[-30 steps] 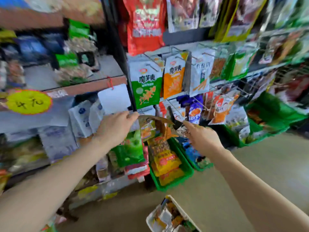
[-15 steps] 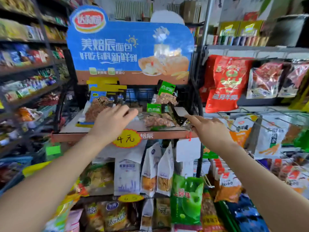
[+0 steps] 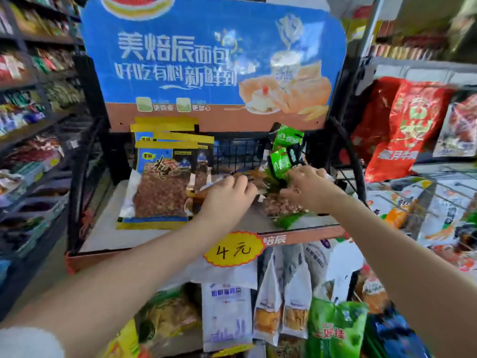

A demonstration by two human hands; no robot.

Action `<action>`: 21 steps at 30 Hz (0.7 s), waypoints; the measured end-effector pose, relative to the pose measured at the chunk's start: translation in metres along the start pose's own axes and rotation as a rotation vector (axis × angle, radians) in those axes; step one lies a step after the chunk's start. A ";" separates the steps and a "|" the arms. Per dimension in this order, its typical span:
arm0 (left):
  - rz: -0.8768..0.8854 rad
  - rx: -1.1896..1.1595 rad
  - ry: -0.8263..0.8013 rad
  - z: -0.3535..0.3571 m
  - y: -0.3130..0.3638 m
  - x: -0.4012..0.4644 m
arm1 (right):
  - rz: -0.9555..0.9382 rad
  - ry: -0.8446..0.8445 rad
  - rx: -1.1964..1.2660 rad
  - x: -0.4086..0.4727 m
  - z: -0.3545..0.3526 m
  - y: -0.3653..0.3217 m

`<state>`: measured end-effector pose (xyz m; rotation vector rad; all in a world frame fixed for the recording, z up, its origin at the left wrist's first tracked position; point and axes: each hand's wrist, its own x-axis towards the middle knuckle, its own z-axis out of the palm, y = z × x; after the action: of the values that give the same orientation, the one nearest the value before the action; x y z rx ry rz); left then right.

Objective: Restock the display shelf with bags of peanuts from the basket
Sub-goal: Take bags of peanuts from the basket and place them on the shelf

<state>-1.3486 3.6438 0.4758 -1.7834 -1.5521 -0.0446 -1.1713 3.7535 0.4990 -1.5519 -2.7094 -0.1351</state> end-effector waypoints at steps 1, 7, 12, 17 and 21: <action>-0.029 -0.107 -0.108 0.004 0.005 0.000 | -0.023 -0.038 0.060 -0.002 -0.010 0.006; -0.263 -0.699 -0.386 0.025 -0.029 0.011 | 0.008 0.086 0.280 -0.008 -0.017 0.020; -0.321 -0.520 -0.575 0.042 -0.042 0.025 | 0.003 0.025 0.250 0.010 -0.015 0.016; -0.362 -0.504 -0.652 0.048 -0.037 0.043 | 0.010 -0.052 -0.078 0.018 -0.004 0.006; -0.525 -0.631 -0.609 0.064 -0.048 0.038 | 0.155 0.055 -0.131 0.028 0.002 -0.006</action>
<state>-1.4085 3.7096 0.4728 -1.8839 -2.6506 -0.2959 -1.1909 3.7749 0.4982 -1.7563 -2.5737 -0.3531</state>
